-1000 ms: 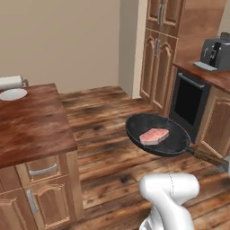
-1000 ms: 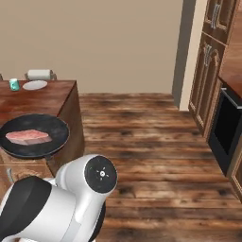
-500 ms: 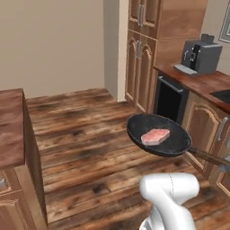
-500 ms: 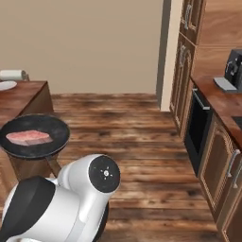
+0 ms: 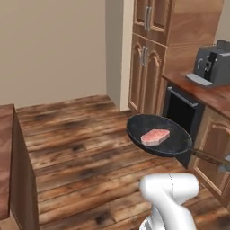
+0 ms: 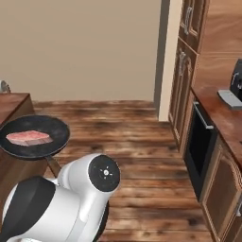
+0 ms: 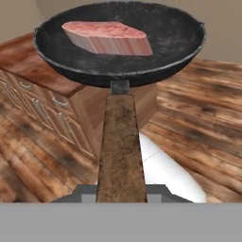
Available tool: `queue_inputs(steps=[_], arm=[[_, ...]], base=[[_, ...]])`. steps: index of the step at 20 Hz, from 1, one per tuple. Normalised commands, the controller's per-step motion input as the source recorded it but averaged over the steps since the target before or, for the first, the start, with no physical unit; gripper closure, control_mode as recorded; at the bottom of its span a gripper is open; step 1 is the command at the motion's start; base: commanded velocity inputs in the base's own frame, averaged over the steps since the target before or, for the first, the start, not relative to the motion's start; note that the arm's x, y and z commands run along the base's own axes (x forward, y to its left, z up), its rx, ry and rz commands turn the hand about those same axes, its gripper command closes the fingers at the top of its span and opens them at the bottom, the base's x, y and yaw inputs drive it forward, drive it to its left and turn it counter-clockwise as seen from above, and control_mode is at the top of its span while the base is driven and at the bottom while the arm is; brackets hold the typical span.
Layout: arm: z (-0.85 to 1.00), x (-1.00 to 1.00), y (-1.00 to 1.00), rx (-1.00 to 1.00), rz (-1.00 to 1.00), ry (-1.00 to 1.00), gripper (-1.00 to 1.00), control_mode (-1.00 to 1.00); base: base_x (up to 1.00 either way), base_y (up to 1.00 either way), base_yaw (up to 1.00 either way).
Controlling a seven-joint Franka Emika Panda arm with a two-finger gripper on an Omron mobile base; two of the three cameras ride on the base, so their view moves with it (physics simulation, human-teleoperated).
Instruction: Pick up the pan with the steak in it and place it on the dining table. Then place the steak on the plate.
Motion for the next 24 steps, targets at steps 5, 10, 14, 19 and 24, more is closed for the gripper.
queue_inputs(steps=[5,10,14,19,24], arm=[[0.0,0.0,0.0,0.0,0.0,0.0,1.0,1.0],[0.0,0.0,0.0,0.0,0.0,0.0,1.0,1.0],[0.0,0.0,0.0,0.0,0.0,0.0,1.0,1.0],[0.0,0.0,0.0,0.0,0.0,0.0,1.0,1.0],[0.0,0.0,0.0,0.0,0.0,0.0,1.0,1.0]], base=[[1.0,-0.04,0.0],[1.0,-0.03,0.0],[1.0,-0.03,0.0],[1.0,-0.03,0.0],[1.0,-0.04,0.0]])
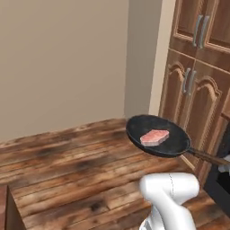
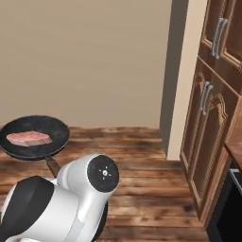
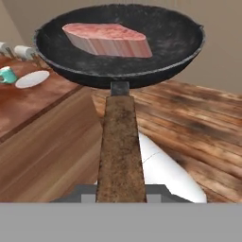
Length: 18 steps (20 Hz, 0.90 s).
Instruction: Pick up the pan with the steak in it and place it on the dining table. Then place the steak on the plate.
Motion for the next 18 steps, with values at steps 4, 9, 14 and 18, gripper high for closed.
queue_inputs(steps=[4,9,14,18], arm=[[0.0,0.0,0.0,0.0,0.0,0.0,1.0,1.0],[0.0,0.0,0.0,0.0,0.0,0.0,1.0,1.0],[0.0,0.0,0.0,0.0,0.0,0.0,1.0,1.0],[0.0,0.0,0.0,0.0,0.0,0.0,1.0,1.0]], base=[[0.44,-0.09,0.24],[0.0,0.0,0.47],[0.0,0.0,0.5],[0.0,0.0,0.5]])
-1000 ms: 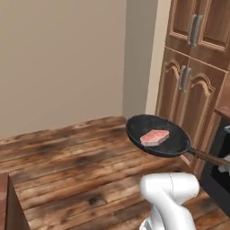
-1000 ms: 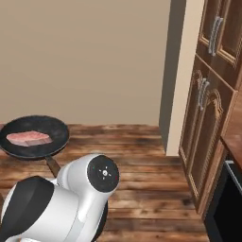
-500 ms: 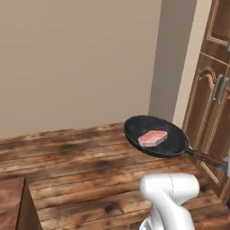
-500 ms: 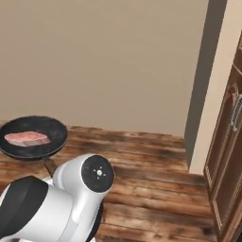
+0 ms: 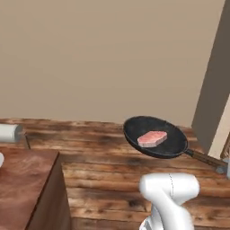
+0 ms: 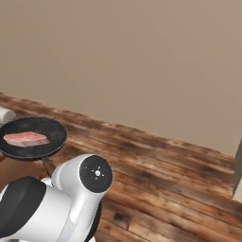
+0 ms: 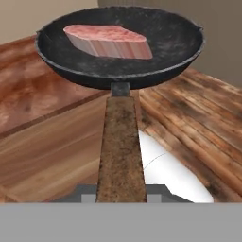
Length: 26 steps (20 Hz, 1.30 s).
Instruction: Pick up the pan with the steak in it and place it on the dining table. Then place the steak on the plate.
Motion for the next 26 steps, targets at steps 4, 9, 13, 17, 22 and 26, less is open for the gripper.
queue_inputs(steps=[4,9,13,17,22,26], arm=[[0.0,0.0,0.0,0.0,0.0,0.0,1.0,1.0],[0.0,0.0,0.0,0.0,0.0,0.0,1.0,1.0],[0.0,0.0,0.0,0.0,0.0,0.0,1.0,1.0],[0.0,0.0,0.0,0.0,0.0,0.0,1.0,1.0],[0.0,0.0,0.0,0.0,0.0,0.0,1.0,1.0],[0.0,0.0,0.0,0.0,0.0,0.0,1.0,1.0]], base=[[0.0,0.0,0.5],[-0.01,0.0,0.5],[-0.02,0.0,0.5],[-0.01,0.0,0.5],[0.0,0.0,0.5],[0.0,0.0,0.48]])
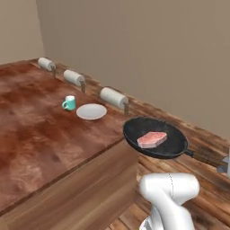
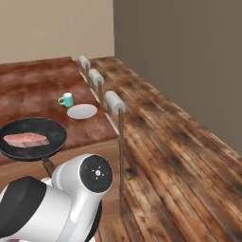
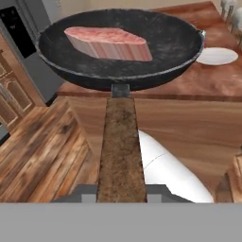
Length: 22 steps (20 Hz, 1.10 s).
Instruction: Pick up the pan with the steak in it and place it on the dining table. Then place the steak on the plate.
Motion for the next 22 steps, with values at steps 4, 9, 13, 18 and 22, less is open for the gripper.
queue_inputs(steps=[4,9,13,18,22], arm=[[0.0,0.0,0.0,0.0,0.0,0.0,1.0,1.0],[0.0,0.0,0.0,0.0,0.0,0.0,1.0,1.0],[0.0,0.0,0.0,0.0,0.0,0.0,1.0,1.0],[0.0,0.0,0.0,0.0,0.0,0.0,1.0,1.0],[0.0,0.0,0.0,0.0,0.0,0.0,1.0,1.0]], base=[[0.0,0.0,0.46],[0.0,0.06,0.38],[0.0,0.02,0.08],[0.29,-0.32,0.0],[0.37,-0.81,0.07]])
